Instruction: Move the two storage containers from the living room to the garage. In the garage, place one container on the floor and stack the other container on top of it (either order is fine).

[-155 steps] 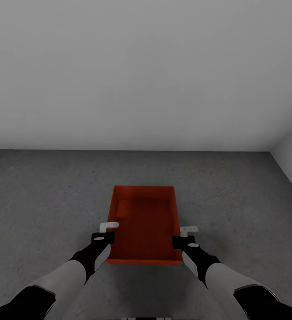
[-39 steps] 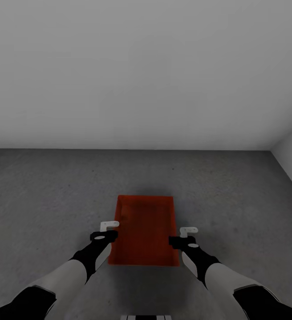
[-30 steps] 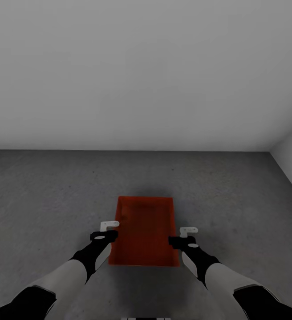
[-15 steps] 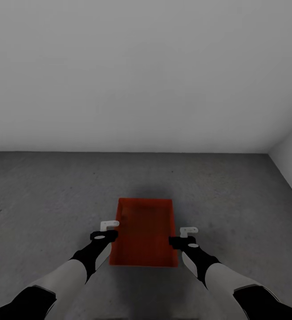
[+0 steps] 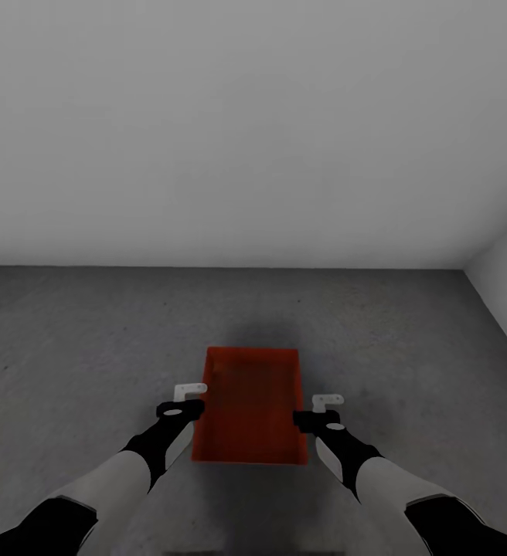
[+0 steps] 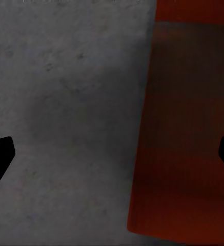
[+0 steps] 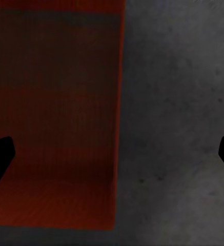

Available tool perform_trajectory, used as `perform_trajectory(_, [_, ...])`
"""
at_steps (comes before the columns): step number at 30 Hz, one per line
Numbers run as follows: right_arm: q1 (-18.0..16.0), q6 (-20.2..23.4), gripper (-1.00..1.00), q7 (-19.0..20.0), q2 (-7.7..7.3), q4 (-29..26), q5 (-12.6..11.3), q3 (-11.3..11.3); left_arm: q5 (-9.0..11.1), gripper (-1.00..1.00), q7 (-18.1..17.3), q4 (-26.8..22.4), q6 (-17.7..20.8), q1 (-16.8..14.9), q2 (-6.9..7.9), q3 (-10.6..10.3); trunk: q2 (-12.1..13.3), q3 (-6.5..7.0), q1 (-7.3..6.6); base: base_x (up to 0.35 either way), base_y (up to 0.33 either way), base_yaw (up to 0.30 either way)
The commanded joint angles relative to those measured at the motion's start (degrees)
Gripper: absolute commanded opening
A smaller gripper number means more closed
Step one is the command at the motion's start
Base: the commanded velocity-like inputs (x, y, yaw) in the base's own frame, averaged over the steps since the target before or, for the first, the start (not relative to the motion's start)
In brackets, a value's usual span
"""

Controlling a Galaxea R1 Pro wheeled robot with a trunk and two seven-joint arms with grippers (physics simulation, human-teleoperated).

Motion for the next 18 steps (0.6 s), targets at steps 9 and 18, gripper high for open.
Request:
perform_trajectory(9, [0.0, 0.1, 1.0, -0.3, 0.0, 0.0, -0.6, 0.5, 0.5, 1.0, 0.4, -0.1, 0.3, 0.0, 0.04, -0.5, 3.6, 1.59, -1.99, 0.0, 0.0, 0.0])
perform_trajectory(18, [0.0, 0.1, 1.0, -0.2, 0.0, 0.0, -0.6, 0.5, 0.5, 1.0, 0.4, -0.2, 0.3, 0.0, 0.05, -0.5, 7.2, 3.21, -3.96, 0.0, 0.0, 0.0])
